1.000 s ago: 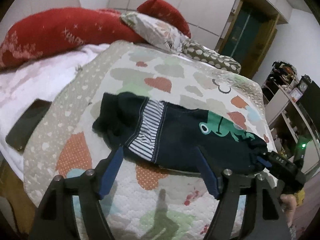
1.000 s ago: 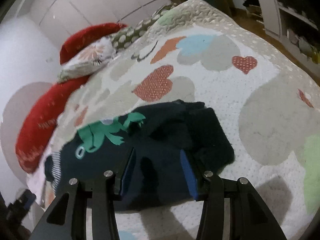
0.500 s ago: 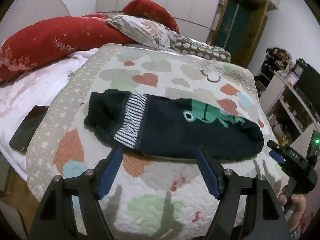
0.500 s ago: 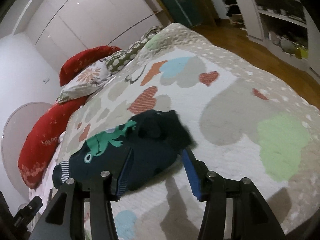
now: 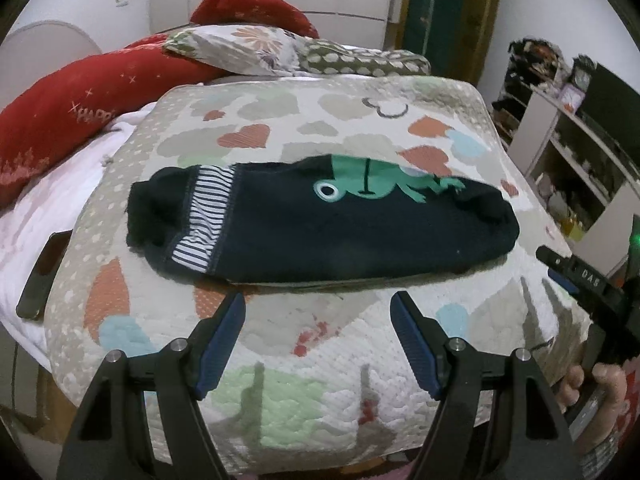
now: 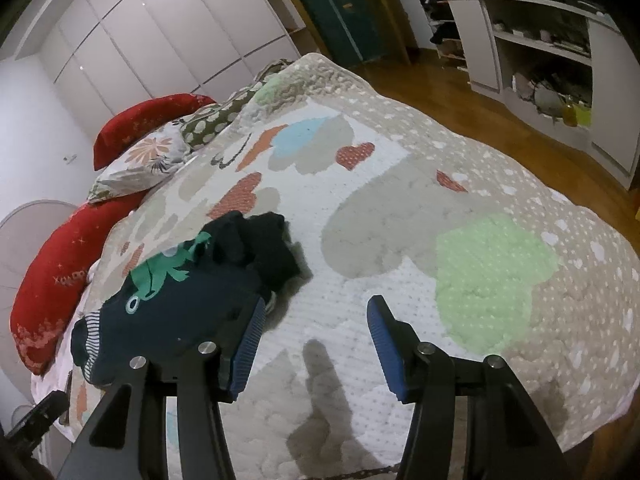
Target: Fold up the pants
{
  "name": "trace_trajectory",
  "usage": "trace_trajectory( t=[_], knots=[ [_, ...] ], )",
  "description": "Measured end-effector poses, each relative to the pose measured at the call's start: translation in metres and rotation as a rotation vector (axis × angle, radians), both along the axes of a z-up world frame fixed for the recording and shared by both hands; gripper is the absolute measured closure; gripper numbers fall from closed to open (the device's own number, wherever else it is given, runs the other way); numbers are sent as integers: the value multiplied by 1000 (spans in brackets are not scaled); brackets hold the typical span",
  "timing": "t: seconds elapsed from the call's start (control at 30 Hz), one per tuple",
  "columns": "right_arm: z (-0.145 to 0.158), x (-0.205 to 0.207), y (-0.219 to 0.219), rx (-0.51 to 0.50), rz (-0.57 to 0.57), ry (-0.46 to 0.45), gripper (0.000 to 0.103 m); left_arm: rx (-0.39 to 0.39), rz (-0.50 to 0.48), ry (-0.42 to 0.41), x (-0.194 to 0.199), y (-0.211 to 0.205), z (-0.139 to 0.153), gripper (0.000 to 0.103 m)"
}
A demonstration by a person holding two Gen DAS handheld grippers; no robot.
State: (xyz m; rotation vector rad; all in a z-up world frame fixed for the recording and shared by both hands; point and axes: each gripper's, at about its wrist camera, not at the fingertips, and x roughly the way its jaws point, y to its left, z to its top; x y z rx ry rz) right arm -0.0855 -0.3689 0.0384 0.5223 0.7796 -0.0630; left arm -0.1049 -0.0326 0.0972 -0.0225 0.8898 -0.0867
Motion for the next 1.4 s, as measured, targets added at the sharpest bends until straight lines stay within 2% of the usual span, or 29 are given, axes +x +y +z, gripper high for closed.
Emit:
trace_trajectory(
  t=[0.17,0.3,0.5,0.63,0.73,0.87,0.93,1.07,1.17,1.4],
  knots=[
    [-2,-5,-4,-1,-13,-14,46,54,-19,8,1,-9,-10,29],
    [-3,-5,-4,-3,-22,-18,46,60,-15,35,7,-7,-20,29],
    [-4,-3,0,-3,-6,-28,42,30,-21,78,21,1,-27,29],
    [-6,-1,0,1,6,-33,41,-27,-85,93,45,-6,-17,29],
    [-9,1,-1,19,20,-45,38,-40,-161,100,68,-25,-6,29],
    [-13,6,-4,49,42,-50,36,-52,-276,150,111,-66,-1,29],
    [-13,9,-5,61,49,-49,36,-40,-295,167,129,-85,-3,29],
    [-14,15,-7,61,57,-47,35,19,-339,142,150,-124,-5,29],
    [-18,17,-8,67,63,-42,35,22,-360,157,162,-145,-11,29],
    [-23,26,-4,41,100,-45,32,52,-395,180,183,-173,-24,29]
  ],
)
